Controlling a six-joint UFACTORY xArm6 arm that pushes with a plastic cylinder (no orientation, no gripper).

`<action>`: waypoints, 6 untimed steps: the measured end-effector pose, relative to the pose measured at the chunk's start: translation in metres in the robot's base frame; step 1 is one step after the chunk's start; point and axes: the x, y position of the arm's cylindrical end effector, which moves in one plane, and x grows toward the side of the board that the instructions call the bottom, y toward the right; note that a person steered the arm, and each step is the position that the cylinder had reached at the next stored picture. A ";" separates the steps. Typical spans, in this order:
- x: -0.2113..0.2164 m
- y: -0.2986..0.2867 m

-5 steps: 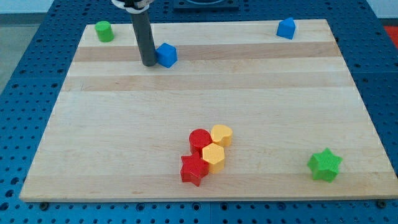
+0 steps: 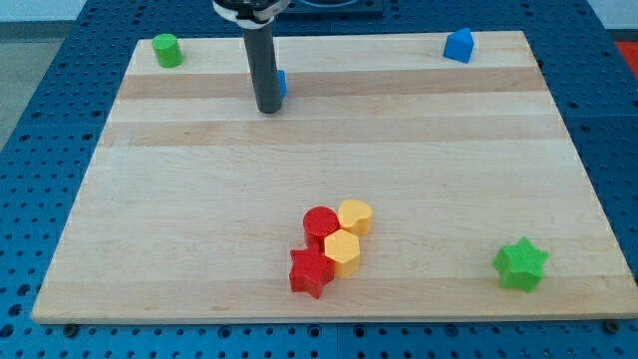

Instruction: Slightly push the blue cube to the right

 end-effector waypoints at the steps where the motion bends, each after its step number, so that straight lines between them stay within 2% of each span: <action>1: -0.001 -0.020; 2: -0.001 -0.069; 3: -0.011 -0.086; 4: -0.016 -0.075; 6: -0.016 0.006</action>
